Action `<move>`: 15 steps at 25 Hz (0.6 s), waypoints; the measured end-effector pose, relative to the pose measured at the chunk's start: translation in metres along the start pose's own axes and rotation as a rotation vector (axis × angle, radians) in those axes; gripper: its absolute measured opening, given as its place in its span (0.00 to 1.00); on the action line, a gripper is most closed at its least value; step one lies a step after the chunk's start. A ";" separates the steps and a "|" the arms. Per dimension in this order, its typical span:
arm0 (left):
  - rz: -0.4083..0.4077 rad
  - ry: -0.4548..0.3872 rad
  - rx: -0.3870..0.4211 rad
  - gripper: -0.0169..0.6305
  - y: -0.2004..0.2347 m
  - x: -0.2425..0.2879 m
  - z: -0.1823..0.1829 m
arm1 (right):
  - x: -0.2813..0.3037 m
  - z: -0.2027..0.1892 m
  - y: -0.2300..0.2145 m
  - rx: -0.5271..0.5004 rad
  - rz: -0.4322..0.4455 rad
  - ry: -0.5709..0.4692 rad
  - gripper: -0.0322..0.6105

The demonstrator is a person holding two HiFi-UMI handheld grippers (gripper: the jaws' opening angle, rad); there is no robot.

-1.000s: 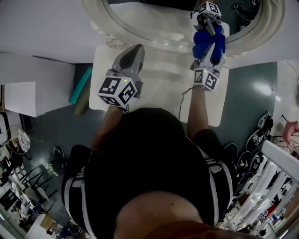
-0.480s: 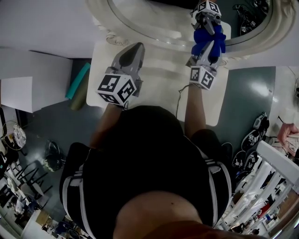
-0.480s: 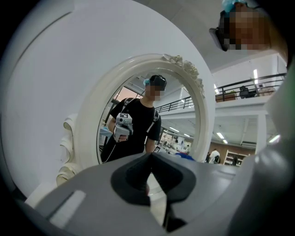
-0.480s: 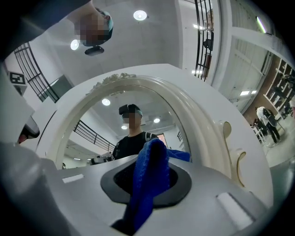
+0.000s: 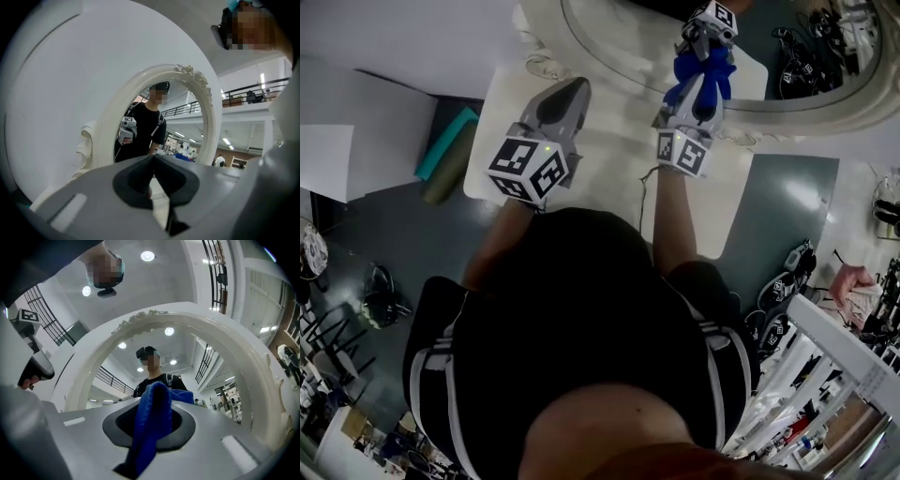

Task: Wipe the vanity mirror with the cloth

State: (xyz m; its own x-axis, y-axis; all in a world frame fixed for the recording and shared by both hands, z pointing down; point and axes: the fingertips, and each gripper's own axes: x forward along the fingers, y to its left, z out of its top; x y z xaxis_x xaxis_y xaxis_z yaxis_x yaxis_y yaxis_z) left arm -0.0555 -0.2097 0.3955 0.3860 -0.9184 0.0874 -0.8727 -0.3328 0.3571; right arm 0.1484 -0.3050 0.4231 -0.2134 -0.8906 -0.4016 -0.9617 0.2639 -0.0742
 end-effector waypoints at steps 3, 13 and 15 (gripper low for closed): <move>0.006 0.000 -0.011 0.04 0.010 -0.005 0.001 | 0.007 -0.008 0.036 -0.030 0.088 0.010 0.11; 0.025 0.004 -0.010 0.04 0.041 -0.018 0.009 | 0.020 -0.024 0.106 -0.050 0.197 0.008 0.11; 0.027 0.007 -0.014 0.04 0.048 -0.019 0.010 | 0.022 -0.025 0.120 -0.050 0.231 -0.002 0.11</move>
State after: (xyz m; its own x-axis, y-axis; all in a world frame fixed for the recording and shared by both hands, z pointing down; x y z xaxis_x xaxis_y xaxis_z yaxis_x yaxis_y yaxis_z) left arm -0.1071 -0.2102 0.4019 0.3645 -0.9255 0.1032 -0.8784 -0.3050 0.3680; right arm 0.0237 -0.3024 0.4278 -0.4284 -0.8080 -0.4045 -0.8948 0.4417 0.0655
